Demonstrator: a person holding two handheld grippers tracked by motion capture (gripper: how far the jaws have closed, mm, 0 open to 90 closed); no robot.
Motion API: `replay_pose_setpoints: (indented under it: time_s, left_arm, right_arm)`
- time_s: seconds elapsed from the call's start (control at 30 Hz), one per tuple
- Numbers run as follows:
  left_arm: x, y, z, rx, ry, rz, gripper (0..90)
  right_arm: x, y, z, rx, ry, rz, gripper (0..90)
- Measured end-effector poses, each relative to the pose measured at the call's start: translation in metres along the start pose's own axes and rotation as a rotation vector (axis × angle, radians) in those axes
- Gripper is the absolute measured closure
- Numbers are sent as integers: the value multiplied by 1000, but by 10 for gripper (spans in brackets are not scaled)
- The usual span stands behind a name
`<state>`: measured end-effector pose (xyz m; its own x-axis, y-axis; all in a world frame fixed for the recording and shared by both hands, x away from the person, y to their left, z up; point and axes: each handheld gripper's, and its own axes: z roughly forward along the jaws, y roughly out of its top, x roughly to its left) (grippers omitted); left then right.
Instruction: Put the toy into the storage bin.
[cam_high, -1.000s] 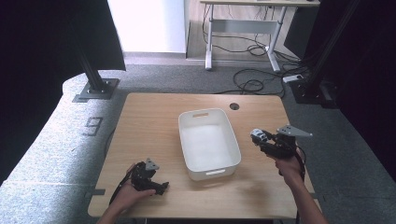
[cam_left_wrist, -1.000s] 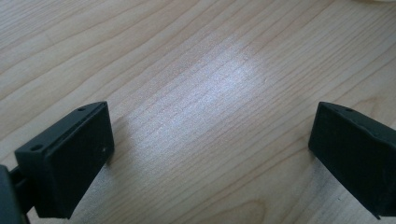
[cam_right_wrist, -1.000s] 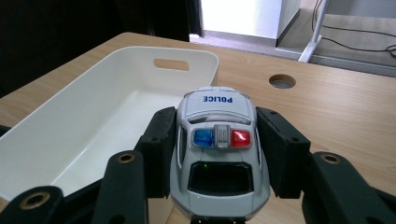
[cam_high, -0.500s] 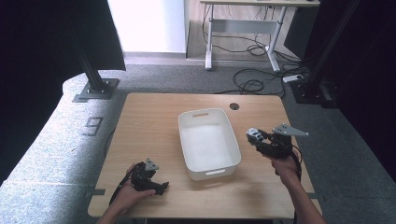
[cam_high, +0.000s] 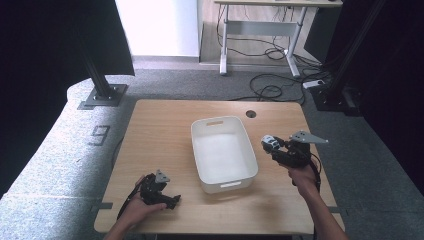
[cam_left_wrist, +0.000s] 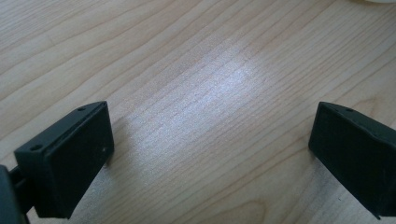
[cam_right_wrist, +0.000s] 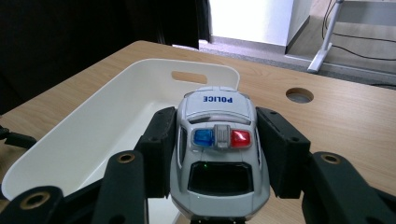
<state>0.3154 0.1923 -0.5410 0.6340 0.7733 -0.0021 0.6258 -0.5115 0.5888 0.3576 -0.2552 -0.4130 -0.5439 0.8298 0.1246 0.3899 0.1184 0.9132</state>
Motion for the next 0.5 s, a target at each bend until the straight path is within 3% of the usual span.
replay_pose_setpoints:
  time_s: [0.5]
  left_arm:
    - [0,0,0,-2,1,-2,2]
  right_arm:
    - [7,5,9,17,3,-11,505]
